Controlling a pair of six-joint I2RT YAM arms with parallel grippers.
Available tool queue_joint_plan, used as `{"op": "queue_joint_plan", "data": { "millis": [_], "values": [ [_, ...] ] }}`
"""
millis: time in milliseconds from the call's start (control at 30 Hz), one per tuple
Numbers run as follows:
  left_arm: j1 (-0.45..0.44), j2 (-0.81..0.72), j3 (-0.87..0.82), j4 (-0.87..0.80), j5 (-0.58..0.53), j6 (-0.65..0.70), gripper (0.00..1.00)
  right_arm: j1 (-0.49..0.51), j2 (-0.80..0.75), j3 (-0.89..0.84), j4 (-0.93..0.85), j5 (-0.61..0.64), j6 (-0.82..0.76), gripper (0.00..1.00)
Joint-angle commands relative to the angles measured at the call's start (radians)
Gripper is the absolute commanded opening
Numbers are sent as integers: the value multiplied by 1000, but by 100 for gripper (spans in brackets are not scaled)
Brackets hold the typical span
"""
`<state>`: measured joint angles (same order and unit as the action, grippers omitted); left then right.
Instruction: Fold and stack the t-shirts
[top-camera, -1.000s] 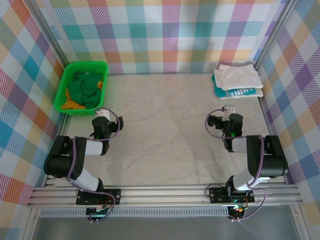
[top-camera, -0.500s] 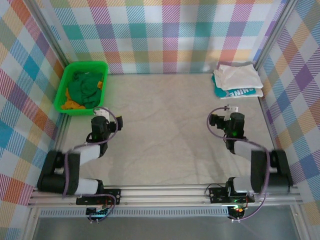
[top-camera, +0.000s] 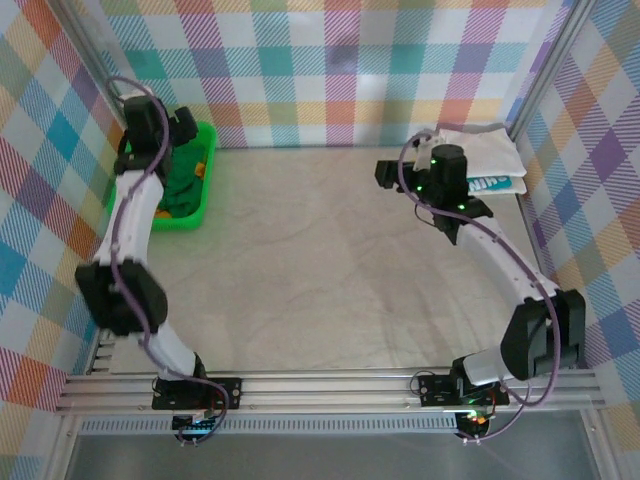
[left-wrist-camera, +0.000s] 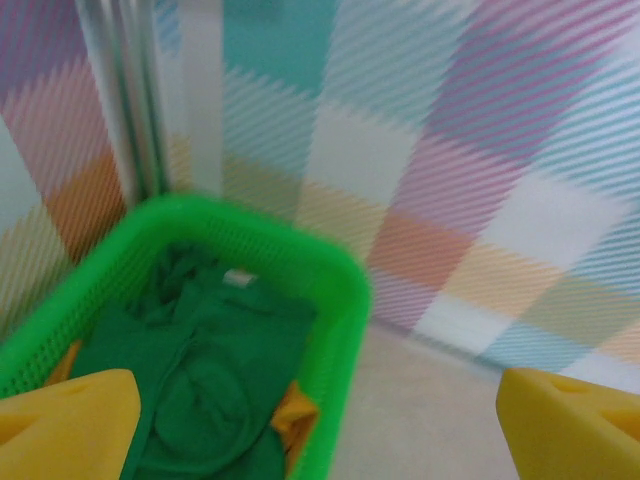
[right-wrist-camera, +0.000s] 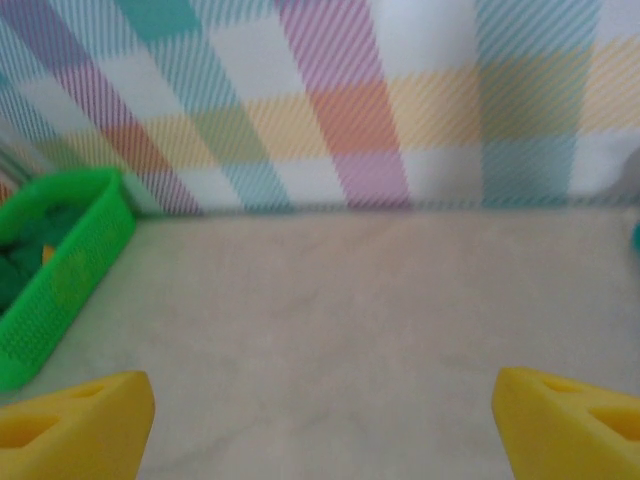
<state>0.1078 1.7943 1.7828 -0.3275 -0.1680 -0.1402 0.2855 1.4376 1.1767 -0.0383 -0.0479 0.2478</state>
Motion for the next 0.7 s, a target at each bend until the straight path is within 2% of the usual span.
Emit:
{"op": "queue_joint_plan", "data": {
  "millis": [0, 100, 167, 233, 433, 500, 567, 600, 633, 667],
  "values": [
    [56, 234, 271, -354, 12, -23, 92, 12, -2, 33, -96, -27, 20, 88],
    [84, 469, 615, -542, -27, -13, 95, 18, -29, -13, -97, -10, 12, 88],
    [104, 582, 780, -615, -20, -17, 96, 17, -48, -40, -110, 12, 4, 88],
    [126, 654, 866, -641, 2, -35, 96, 18, -66, -72, -114, 22, 1, 88],
    [163, 720, 835, -621, 48, -46, 89, 17, -74, -116, -129, -8, 2, 88],
    [162, 715, 795, -609, 76, -35, 75, 18, -68, -127, -118, -23, 5, 87],
    [162, 694, 735, -581, 82, -29, 70, 18, -58, -131, -104, -39, 8, 86],
    [163, 682, 700, -561, 76, -24, 57, 18, -51, -127, -103, -44, 12, 86],
    [164, 672, 677, -553, 70, -22, 51, 19, -45, -123, -103, -49, 13, 86],
    [164, 666, 657, -548, 70, -13, 49, 19, -39, -119, -103, -56, 13, 86]
  ]
}}
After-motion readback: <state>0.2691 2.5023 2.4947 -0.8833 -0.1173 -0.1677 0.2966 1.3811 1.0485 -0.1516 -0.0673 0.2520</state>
